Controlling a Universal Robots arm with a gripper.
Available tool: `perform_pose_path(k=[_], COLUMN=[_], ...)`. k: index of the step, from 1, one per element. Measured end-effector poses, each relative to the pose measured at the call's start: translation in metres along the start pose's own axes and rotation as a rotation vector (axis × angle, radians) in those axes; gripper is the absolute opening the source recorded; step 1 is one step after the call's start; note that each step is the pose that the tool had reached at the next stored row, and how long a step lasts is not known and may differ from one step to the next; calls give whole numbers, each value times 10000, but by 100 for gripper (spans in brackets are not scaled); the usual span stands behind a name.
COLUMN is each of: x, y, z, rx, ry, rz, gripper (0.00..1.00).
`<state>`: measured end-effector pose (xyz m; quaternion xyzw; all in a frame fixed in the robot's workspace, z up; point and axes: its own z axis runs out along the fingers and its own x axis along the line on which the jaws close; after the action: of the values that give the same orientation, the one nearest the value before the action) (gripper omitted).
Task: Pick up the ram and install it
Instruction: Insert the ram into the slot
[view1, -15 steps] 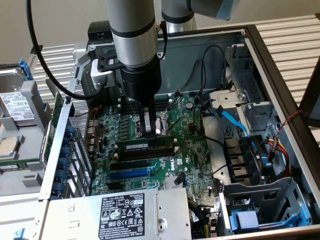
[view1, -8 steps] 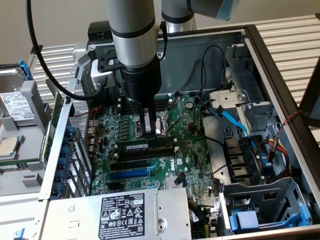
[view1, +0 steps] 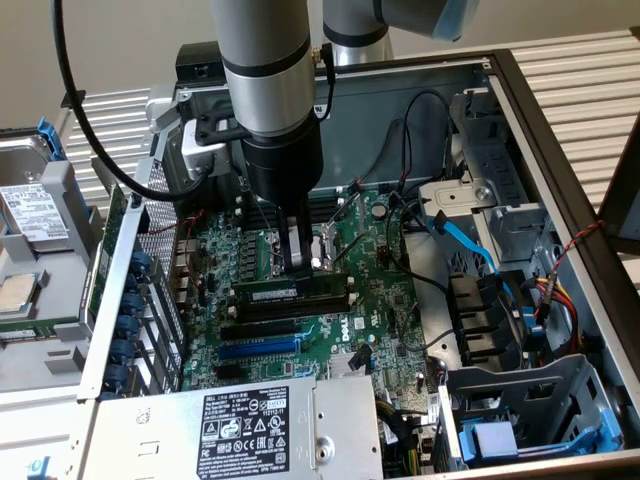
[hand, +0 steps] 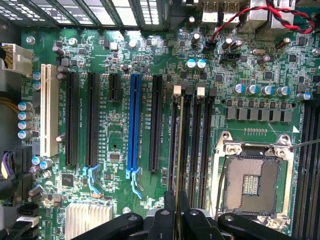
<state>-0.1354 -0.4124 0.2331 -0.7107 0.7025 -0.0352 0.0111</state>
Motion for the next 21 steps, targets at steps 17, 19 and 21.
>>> perform_pose_path(k=[17, 19, 21], x=[1, 1, 0], y=[-1, -1, -1], z=[1, 3, 8], rx=[16, 16, 17], ry=[100, 101, 99], rz=[-51, -50, -51], gripper=[14, 14, 14])
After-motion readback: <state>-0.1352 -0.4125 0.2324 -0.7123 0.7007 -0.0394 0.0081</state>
